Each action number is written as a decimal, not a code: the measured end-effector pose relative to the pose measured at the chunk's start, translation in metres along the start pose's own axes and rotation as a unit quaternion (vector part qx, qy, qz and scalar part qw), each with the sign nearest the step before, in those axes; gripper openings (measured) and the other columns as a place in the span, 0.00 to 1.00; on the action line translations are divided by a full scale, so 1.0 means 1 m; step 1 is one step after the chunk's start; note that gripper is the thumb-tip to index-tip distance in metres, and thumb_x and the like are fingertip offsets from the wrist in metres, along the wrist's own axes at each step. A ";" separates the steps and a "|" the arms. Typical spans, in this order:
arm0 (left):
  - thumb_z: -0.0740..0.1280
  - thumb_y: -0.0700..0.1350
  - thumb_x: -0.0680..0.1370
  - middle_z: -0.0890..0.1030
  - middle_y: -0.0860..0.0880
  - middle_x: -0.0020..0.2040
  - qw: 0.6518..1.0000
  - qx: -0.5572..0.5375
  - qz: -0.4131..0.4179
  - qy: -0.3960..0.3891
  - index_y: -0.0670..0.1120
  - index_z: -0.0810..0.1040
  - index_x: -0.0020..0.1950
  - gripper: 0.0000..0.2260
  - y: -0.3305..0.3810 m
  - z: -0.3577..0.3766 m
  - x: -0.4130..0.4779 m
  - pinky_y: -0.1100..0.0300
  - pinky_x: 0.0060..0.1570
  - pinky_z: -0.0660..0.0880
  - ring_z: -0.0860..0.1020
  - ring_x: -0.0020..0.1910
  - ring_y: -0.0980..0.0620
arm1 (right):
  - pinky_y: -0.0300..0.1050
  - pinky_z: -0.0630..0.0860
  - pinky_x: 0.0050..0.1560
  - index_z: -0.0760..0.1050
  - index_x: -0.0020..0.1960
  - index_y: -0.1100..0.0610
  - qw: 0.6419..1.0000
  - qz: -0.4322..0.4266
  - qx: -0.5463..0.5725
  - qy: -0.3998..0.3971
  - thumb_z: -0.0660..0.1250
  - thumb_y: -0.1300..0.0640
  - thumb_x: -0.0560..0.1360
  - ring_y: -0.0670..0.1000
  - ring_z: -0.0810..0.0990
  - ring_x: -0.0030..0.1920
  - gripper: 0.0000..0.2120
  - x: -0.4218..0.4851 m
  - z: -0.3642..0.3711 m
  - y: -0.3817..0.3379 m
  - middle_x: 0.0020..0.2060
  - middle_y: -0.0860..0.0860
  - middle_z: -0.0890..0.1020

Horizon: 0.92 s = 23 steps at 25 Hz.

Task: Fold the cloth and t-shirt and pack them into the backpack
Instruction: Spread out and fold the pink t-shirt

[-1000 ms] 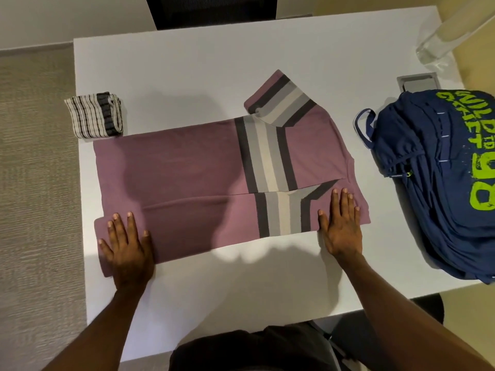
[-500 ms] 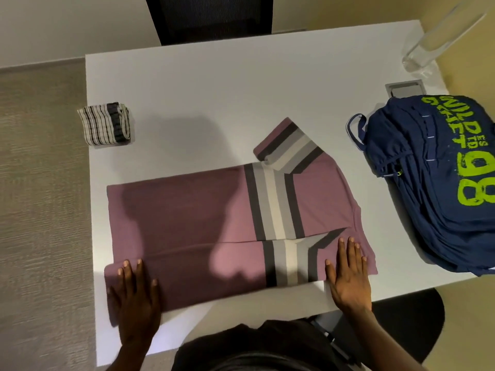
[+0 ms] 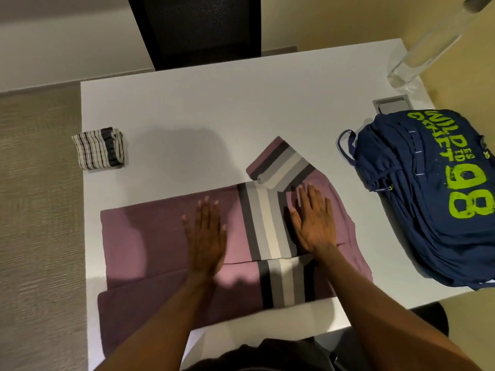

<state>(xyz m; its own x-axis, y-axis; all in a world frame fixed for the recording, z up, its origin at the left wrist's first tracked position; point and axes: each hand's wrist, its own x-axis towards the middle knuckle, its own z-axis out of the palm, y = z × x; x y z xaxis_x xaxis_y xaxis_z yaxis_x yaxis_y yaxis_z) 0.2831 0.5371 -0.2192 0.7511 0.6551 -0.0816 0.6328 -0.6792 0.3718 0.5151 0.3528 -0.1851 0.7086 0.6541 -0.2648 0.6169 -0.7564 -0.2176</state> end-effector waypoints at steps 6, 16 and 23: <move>0.63 0.49 0.85 0.70 0.43 0.78 0.999 -0.029 0.011 -0.023 0.46 0.68 0.78 0.22 0.074 0.006 0.126 0.41 0.75 0.65 0.68 0.77 0.41 | 0.57 0.51 0.83 0.58 0.83 0.56 0.999 -0.032 -0.004 0.034 0.47 0.41 0.86 0.56 0.60 0.82 0.30 0.116 -0.021 -0.033 0.81 0.56 0.63; 0.68 0.52 0.83 0.79 0.45 0.57 0.989 -0.079 -0.092 -0.087 0.44 0.76 0.64 0.15 0.090 0.013 0.186 0.53 0.53 0.80 0.79 0.50 0.47 | 0.56 0.65 0.63 0.73 0.66 0.58 0.997 -0.024 -0.067 0.002 0.66 0.57 0.79 0.61 0.76 0.61 0.16 0.224 -0.028 -0.045 0.58 0.57 0.81; 0.74 0.36 0.76 0.79 0.45 0.58 0.925 -0.306 -0.206 -0.086 0.41 0.76 0.68 0.21 0.105 0.006 0.201 0.59 0.56 0.78 0.80 0.56 0.46 | 0.54 0.63 0.57 0.79 0.54 0.57 0.999 -0.037 -0.018 -0.023 0.67 0.62 0.75 0.60 0.76 0.57 0.09 0.235 -0.054 -0.027 0.53 0.56 0.80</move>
<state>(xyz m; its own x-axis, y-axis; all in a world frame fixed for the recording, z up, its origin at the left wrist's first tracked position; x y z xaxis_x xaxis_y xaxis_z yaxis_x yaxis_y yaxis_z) 0.5017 0.5953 -0.2018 0.5217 0.7189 -0.4593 0.6866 -0.0342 0.7263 0.6836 0.5278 -0.1912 0.6452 0.7061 -0.2918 0.6791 -0.7050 -0.2044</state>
